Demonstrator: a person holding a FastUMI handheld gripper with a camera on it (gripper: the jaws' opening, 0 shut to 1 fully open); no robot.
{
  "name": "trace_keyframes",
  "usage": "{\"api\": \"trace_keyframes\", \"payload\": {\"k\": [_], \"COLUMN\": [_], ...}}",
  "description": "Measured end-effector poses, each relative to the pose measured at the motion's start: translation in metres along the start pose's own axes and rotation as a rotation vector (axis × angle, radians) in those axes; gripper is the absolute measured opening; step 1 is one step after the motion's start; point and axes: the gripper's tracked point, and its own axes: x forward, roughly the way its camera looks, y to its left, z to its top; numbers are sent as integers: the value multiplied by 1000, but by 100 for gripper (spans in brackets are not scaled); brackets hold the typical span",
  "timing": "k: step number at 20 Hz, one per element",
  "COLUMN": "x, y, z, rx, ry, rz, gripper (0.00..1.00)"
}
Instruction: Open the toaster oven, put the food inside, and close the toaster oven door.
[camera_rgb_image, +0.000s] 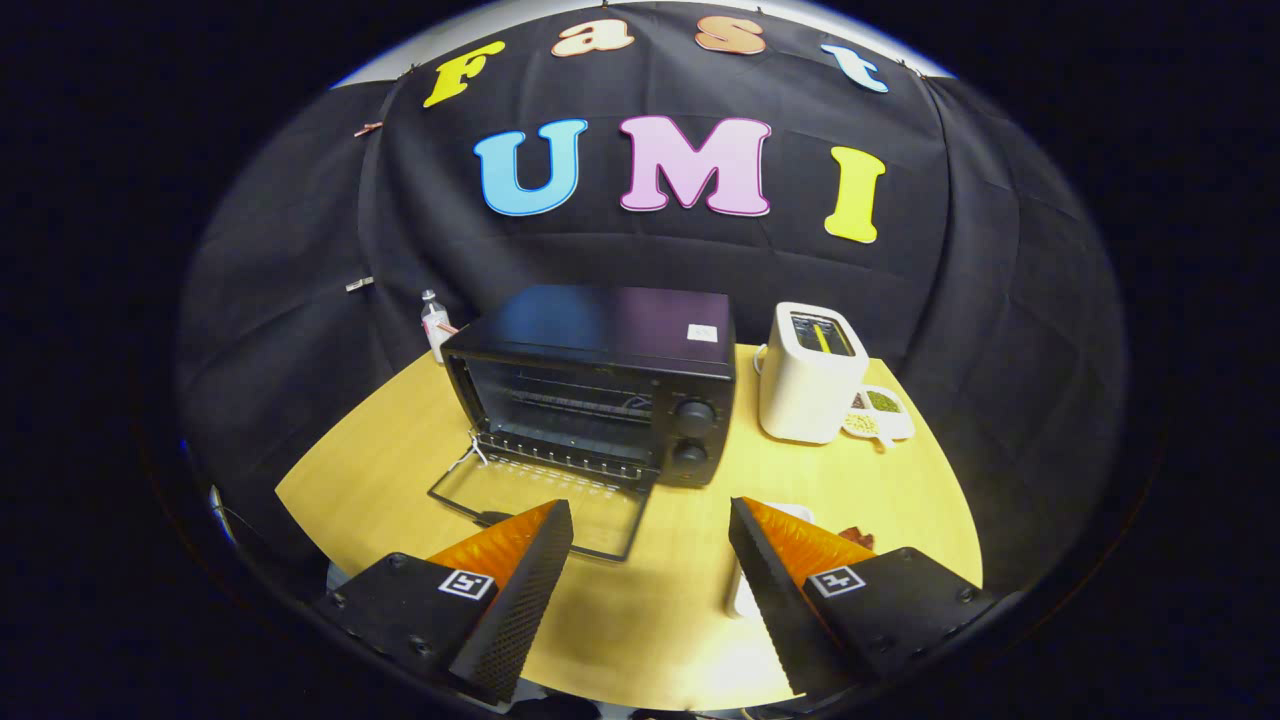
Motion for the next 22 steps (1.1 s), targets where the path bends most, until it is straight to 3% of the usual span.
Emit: {"api": "trace_keyframes", "payload": {"k": [7, 14, 17, 19, 21, 22], "x": [-3, 49, 66, 77, 84, 83], "y": [-95, -164, -174, -170, -169, -165], "z": [-25, -84, -103, -109, -115, -114], "rx": [79, 279, 352, 432, 474, 503], "ry": [101, 278, 344, 371, 402, 414], "rz": [17, 9, 53, 101, 119, 156], "gripper": [98, 99, 96, 84, 64, 47]}}
